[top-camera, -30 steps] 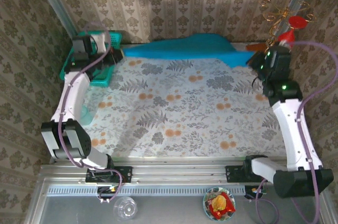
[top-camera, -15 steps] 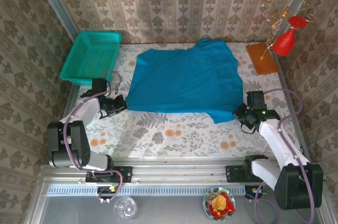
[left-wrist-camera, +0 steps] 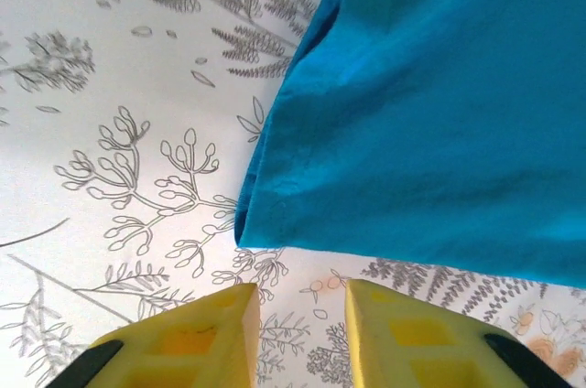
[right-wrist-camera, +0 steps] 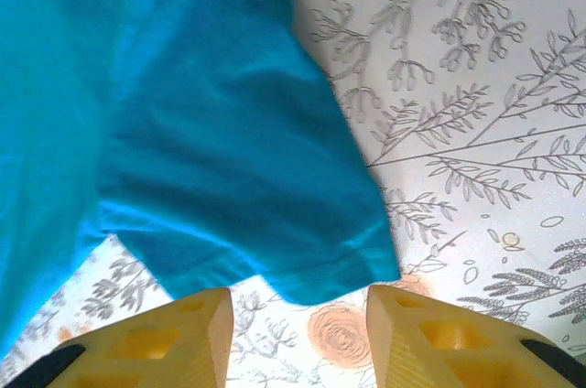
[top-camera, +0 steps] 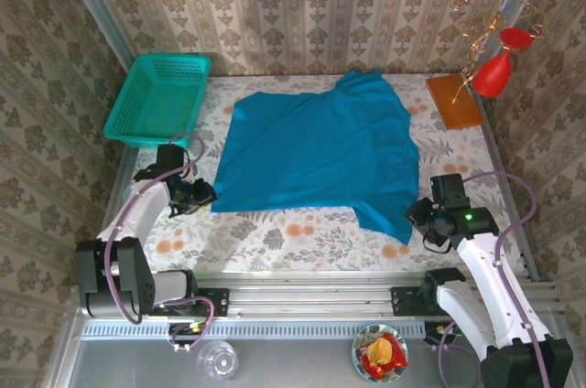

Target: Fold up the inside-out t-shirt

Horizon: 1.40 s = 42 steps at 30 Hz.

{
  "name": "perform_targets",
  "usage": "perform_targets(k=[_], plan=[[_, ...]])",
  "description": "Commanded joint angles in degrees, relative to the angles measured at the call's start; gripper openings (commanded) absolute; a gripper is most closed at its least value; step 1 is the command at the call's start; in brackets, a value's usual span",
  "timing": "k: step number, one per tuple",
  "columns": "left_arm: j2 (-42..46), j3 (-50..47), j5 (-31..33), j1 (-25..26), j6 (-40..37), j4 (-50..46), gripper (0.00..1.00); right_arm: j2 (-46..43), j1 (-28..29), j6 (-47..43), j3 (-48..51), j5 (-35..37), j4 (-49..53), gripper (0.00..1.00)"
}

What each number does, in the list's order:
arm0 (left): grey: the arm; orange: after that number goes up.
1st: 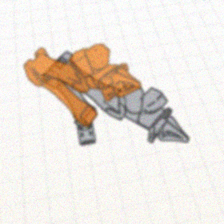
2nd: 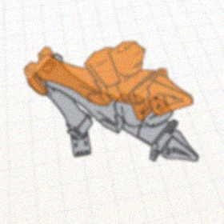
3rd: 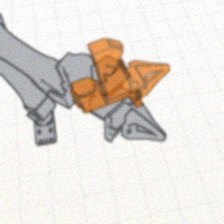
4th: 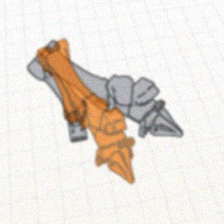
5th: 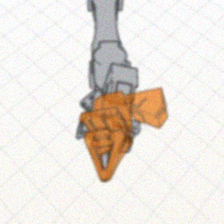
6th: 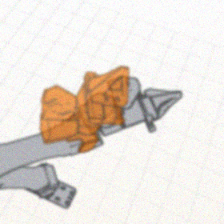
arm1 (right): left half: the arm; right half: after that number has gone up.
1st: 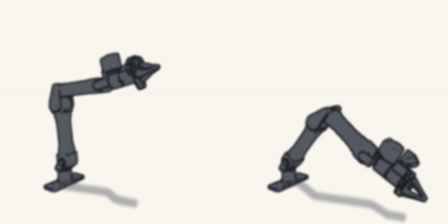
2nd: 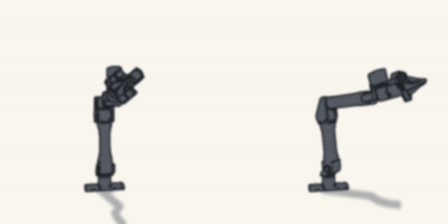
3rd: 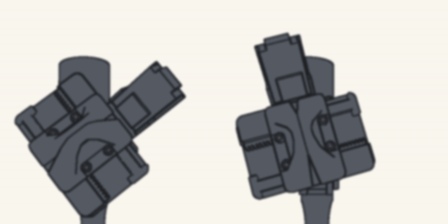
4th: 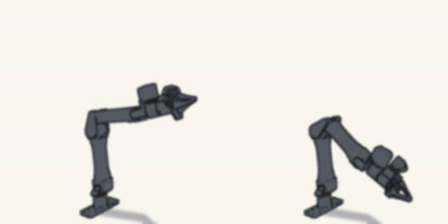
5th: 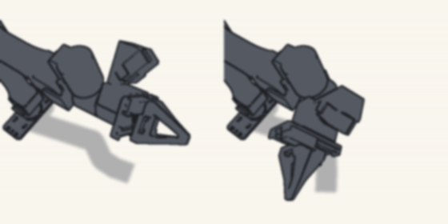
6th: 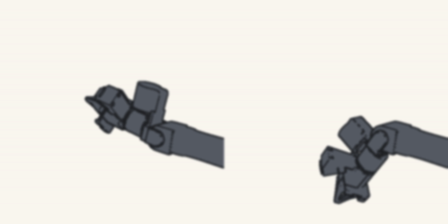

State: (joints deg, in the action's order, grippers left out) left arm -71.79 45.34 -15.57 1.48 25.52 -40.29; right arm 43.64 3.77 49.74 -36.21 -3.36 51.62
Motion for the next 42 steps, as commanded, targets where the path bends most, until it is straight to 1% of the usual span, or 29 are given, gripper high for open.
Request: perform_targets(k=[1,5,8,10,12,17,19,20,22,26,28,30,31,32,34,37,40,42], plan=[[2.18,4.69,1.51,0.72,-0.96,-4.18,0.34,3.58,4.37,-3.41,-4.47,-0.78,1.30,0.44],[-0.15,7.70,-0.74,3.29,-1.94,-3.07,0.34,13.68,14.63,-7.89,-6.50,-5.93,-6.97,0.46],[-4.09,8.56,-1.91,5.99,-1.57,0.18,0.33,22.48,20.47,-10.13,-7.55,-8.08,-13.59,0.55],[-7.08,9.70,-1.75,7.72,-1.48,1.67,0.32,28.55,22.80,-11.51,-9.30,-7.44,-14.85,0.58],[-9.57,10.76,-1.93,8.91,-0.92,3.05,0.32,33.07,24.31,-12.26,-10.35,-4.90,-15.45,0.62],[-13.16,12.06,-2.09,10.72,-0.56,5.34,0.32,40.84,24.68,-13.08,-10.14,-4.32,-19.99,0.67],[-13.75,12.40,-1.92,10.83,-0.73,5.32,0.32,42.67,24.95,-12.78,-9.32,-6.31,-20.59,0.67],[-13.88,12.46,-1.83,10.83,-0.81,5.33,0.32,43.20,25.31,-12.38,-8.75,-7.53,-22.56,0.67],[-13.76,12.35,-1.40,10.83,-1.03,5.23,0.32,44.19,26.72,-10.98,-7.48,-10.29,-23.74,0.68],[-14.12,12.36,-1.21,10.83,-1.28,5.07,0.32,43.31,29.49,-7.90,-6.77,-15.99,-24.02,0.69],[-14.51,12.66,-1.35,10.83,-1.36,5.14,0.32,40.68,29.55,-6.87,-7.00,-17.51,-22.95,0.70],[-15.07,13.22,-1.48,10.79,-1.72,5.05,0.32,37.17,28.83,-6.93,-8.09,-16.17,-20.38,0.75],[-15.56,13.56,-1.49,10.83,-1.92,5.05,0.32,36.37,28.02,-7.16,-8.71,-15.04,-18.65,0.77],[-15.95,13.95,-1.56,10.82,-2.17,5.00,0.32,33.73,27.05,-7.42,-9.12,-14.02,-17.66,0.80],[-17.57,15.18,-1.57,10.83,-2.78,4.91,0.32,31.84,24.04,-8.05,-8.95,-12.41,-16.94,0.82],[-20.75,17.14,-2.11,10.83,-3.67,5.38,0.30,31.59,18.53,-8.38,-6.62,-13.96,-19.81,0.83],[-24.71,18.49,-1.92,10.66,-4.05,6.35,0.29,33.68,13.94,-8.47,-4.40,-16.03,-22.81,0.85],[-27.00,18.88,-1.78,10.49,-3.83,6.63,0.29,34.40,12.11,-7.19,-3.58,-14.01,-22.22,0.86]])
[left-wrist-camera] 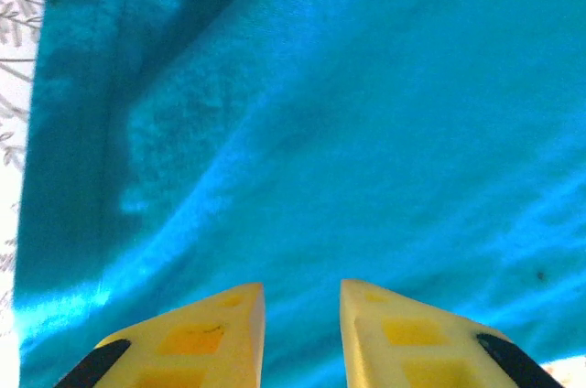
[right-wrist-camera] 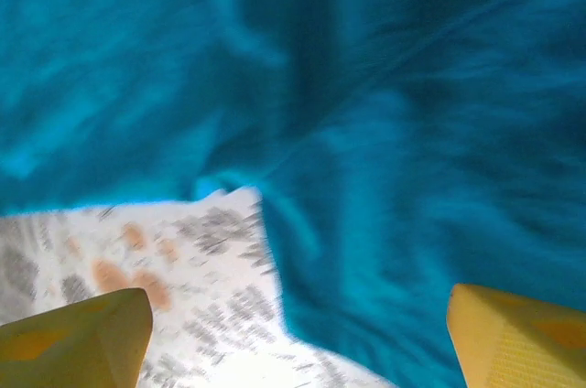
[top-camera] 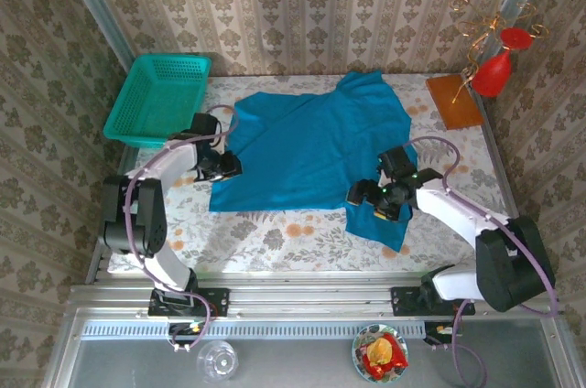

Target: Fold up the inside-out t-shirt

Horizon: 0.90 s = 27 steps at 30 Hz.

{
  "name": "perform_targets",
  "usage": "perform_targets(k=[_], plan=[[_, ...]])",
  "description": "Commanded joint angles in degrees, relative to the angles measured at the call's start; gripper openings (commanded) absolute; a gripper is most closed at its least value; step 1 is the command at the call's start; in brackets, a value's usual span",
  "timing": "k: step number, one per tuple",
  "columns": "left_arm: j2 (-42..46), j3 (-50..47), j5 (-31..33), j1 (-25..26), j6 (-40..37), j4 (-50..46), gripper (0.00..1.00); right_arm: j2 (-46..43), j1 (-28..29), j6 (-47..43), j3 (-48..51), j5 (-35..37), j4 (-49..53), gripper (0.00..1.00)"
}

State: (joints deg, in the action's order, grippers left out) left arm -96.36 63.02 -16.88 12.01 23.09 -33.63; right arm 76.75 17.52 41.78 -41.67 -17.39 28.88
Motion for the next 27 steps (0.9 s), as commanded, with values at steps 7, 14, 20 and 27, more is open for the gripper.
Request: perform_targets(k=[7,14,20,27], plan=[[-1.56,-6.65,-0.57,0.70,1.42,1.90,0.30,-0.78,-5.85,10.16,6.15,10.59,10.18,0.86],[7.82,-18.96,-2.63,2.67,6.23,4.78,0.30,-7.79,-9.25,17.02,7.57,18.43,19.41,0.85],[14.65,-13.65,-1.82,2.35,4.13,0.61,0.32,-10.45,-9.15,8.09,-1.65,15.23,16.80,0.81],[5.73,2.99,-1.27,-1.52,-6.29,0.39,0.37,-1.35,-8.81,-7.86,-8.08,-5.62,3.06,0.69]])
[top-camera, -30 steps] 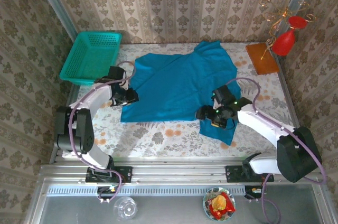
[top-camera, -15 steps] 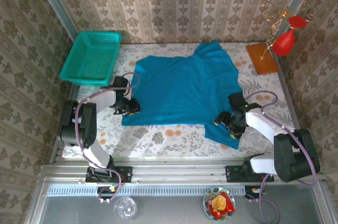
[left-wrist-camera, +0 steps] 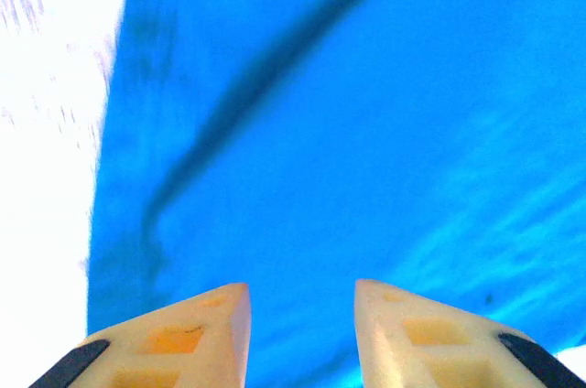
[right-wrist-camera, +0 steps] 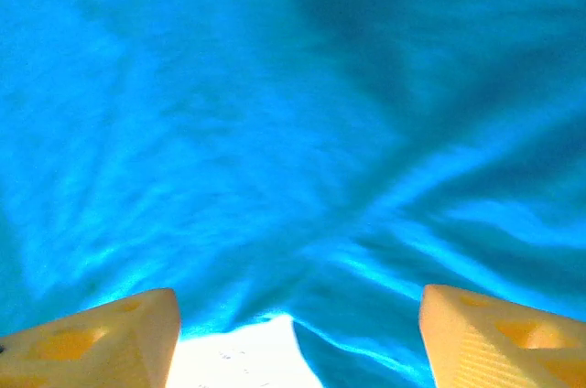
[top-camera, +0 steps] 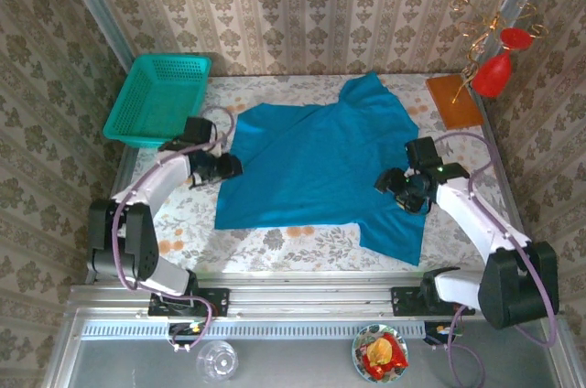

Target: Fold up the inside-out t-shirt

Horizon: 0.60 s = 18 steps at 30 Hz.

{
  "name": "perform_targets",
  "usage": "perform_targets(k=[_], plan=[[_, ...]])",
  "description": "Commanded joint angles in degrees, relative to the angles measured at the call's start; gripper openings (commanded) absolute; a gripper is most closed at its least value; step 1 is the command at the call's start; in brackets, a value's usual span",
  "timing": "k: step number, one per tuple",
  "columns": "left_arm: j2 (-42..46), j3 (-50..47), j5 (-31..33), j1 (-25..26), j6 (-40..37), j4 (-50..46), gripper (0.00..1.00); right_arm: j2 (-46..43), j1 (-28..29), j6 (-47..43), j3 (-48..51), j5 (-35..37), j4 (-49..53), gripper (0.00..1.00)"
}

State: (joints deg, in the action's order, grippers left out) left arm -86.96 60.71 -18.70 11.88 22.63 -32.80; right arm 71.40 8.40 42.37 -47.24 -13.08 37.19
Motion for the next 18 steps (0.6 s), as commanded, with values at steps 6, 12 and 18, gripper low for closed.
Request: perform_targets(k=[6,12,18], plan=[[-17.93,22.91,-0.85,-3.60,-10.70,1.85,0.40,15.23,1.59,-12.40,-8.68,-13.18,-5.73,0.59],[-33.36,41.66,-2.47,-3.94,-12.08,0.86,0.39,20.24,2.38,-11.87,-9.86,-13.16,-7.75,0.59],[-47.61,60.79,1.81,-3.71,-15.07,-6.91,0.39,22.63,3.14,-11.94,-11.73,-12.07,-6.98,0.59]])
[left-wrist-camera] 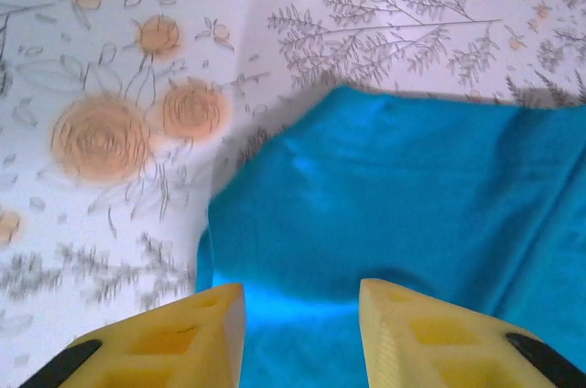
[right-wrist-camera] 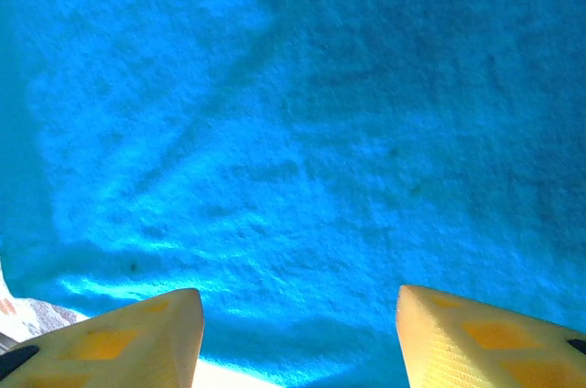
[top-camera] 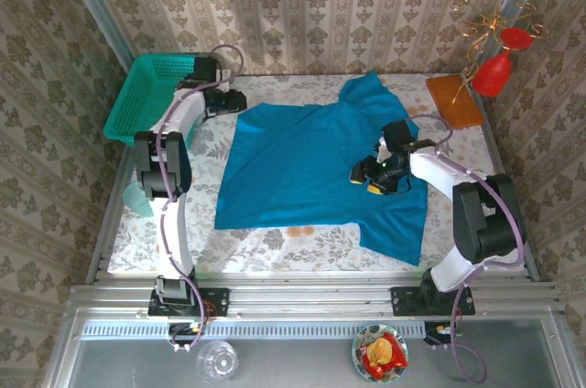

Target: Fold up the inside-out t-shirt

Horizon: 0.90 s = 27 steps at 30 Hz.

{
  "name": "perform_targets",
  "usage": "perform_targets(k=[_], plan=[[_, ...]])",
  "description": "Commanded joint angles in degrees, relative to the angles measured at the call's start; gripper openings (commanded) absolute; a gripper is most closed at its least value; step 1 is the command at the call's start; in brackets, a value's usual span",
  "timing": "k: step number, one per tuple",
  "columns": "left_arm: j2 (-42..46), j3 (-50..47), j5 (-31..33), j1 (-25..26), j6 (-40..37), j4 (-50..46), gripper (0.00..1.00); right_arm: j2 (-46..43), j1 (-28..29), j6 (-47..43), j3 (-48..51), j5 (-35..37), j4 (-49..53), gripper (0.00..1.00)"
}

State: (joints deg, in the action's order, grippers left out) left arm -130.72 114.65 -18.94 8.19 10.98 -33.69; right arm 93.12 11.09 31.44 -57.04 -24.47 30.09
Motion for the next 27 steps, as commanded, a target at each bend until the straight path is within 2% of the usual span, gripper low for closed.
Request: perform_targets(k=[1,6,17,20,23,25,27], plan=[[-6.07,10.41,2.45,-0.01,-3.78,-8.36,0.39,0.94,0.47,-0.86,-1.94,-0.35,0.21,0.59],[-13.72,21.48,1.76,0.07,-4.73,-16.04,0.39,1.03,0.63,-0.76,-1.81,0.89,0.39,0.60],[-18.70,25.13,-0.74,-0.09,-4.30,-18.08,0.40,1.01,1.17,0.29,-1.61,0.80,0.35,0.60],[-19.06,25.54,-1.90,-0.21,-4.22,-17.94,0.31,0.63,1.23,0.51,-1.48,0.99,0.38,0.60],[-18.45,25.87,-2.56,-0.45,-4.36,-16.75,0.15,0.16,1.33,0.55,-1.42,1.21,0.37,0.59],[-17.23,25.90,-0.66,-0.73,-4.33,-15.64,0.07,-0.21,1.32,0.56,-1.38,1.42,1.94,0.59],[-15.59,25.90,1.28,-1.04,-4.62,-14.17,0.03,-0.60,1.34,0.46,-1.31,1.62,2.22,0.59]])
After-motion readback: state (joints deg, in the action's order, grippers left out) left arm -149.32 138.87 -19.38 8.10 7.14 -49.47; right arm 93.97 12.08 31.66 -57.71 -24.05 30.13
